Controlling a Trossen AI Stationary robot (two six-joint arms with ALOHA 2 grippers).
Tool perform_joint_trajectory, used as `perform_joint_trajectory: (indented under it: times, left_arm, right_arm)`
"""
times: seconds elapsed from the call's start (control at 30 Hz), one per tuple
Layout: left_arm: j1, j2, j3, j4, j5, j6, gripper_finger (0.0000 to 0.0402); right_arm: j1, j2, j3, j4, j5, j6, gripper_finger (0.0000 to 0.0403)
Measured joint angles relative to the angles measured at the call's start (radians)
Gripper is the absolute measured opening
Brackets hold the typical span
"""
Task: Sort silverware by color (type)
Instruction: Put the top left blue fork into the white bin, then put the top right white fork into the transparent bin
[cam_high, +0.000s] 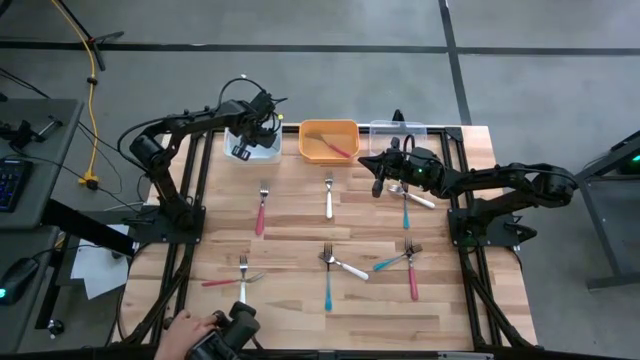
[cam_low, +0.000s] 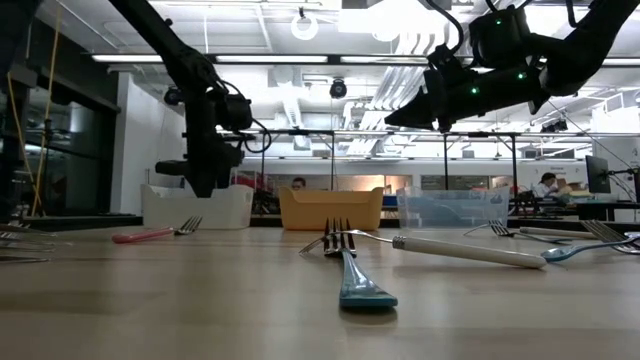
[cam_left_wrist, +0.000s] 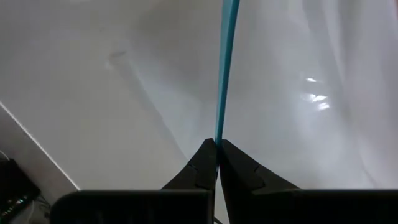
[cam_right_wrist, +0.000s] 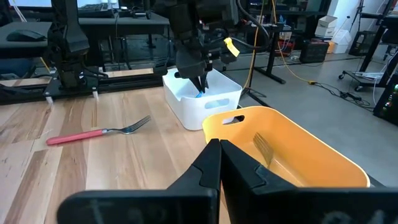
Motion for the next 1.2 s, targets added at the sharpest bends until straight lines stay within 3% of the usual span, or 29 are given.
perform_joint_trajectory:
  times: [0.37, 0.63, 0.87, 1.03, 1.2]
  left_arm:
    - [-0.025, 0.001, 0.0, 0.003, -0.039, -0.031, 0.0034]
    - [-0.068, -0.024, 0.0, 0.006, -0.15, -0.098, 0.0047]
    - [-0.107, -0.136, -0.018, 0.058, 0.065, -0.454, 0.0008]
    - [-0.134, -0.274, -0.12, 0.231, 0.21, -0.619, 0.0003]
    - [-0.214, -0.428, -0.29, 0.474, 0.248, -0.78, 0.0001]
  right_arm:
    - [0.0, 0.0, 0.0, 0.0, 0.0, 0.0, 0.0]
    - [0.0, 0.0, 0.0, 0.0, 0.0, 0.0, 0.0]
    - [0.0, 0.0, 0.0, -0.015, 0.0, 0.002, 0.0]
    - [0.0, 0.0, 0.0, -0.021, 0.0, 0.034, 0.0]
    - [0.0, 0.0, 0.0, -0.078, 0.0, 0.052, 0.0007]
